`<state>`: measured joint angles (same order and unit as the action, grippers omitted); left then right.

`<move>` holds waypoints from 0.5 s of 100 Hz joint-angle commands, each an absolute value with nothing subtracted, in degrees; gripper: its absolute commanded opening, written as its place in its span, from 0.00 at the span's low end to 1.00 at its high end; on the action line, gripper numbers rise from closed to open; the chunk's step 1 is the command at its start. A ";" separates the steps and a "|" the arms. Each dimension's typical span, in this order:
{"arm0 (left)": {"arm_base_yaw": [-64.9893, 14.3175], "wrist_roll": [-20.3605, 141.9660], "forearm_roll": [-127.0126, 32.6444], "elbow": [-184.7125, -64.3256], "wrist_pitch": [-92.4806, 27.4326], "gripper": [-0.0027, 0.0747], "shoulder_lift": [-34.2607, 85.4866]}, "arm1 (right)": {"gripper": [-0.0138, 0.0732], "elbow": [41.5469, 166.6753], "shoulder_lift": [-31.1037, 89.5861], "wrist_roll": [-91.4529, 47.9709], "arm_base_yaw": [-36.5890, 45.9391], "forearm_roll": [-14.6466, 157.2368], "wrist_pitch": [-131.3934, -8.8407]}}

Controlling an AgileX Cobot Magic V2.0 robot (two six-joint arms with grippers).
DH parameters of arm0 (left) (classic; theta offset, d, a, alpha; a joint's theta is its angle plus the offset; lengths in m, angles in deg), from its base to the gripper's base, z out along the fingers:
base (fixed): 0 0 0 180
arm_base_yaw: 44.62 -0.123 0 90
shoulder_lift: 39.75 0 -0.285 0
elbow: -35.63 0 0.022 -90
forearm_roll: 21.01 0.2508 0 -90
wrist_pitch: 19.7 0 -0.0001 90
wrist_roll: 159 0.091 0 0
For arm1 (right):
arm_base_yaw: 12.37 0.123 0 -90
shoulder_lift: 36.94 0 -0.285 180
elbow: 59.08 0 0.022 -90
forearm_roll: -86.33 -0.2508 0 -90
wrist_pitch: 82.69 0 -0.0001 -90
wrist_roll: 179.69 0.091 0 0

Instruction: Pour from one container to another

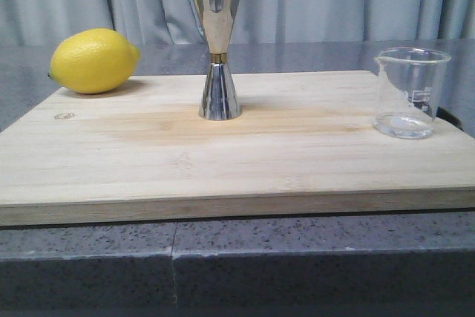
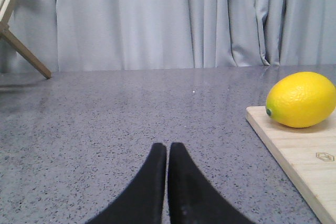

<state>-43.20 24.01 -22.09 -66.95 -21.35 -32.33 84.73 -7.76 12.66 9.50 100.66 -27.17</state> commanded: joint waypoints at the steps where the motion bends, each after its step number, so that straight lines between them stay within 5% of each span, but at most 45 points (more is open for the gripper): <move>1: -43.40 23.84 -22.56 -66.71 -17.07 0.01 -33.80 | 0.08 86.41 -7.30 12.73 9.54 102.15 -30.71; 50: -43.40 23.84 -22.56 -66.71 -17.07 0.01 -33.80 | 0.08 86.32 -10.44 12.73 7.88 102.15 -30.71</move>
<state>-43.20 24.01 -22.09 -66.95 -21.35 -32.33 84.73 -9.92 12.66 9.09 100.66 -27.17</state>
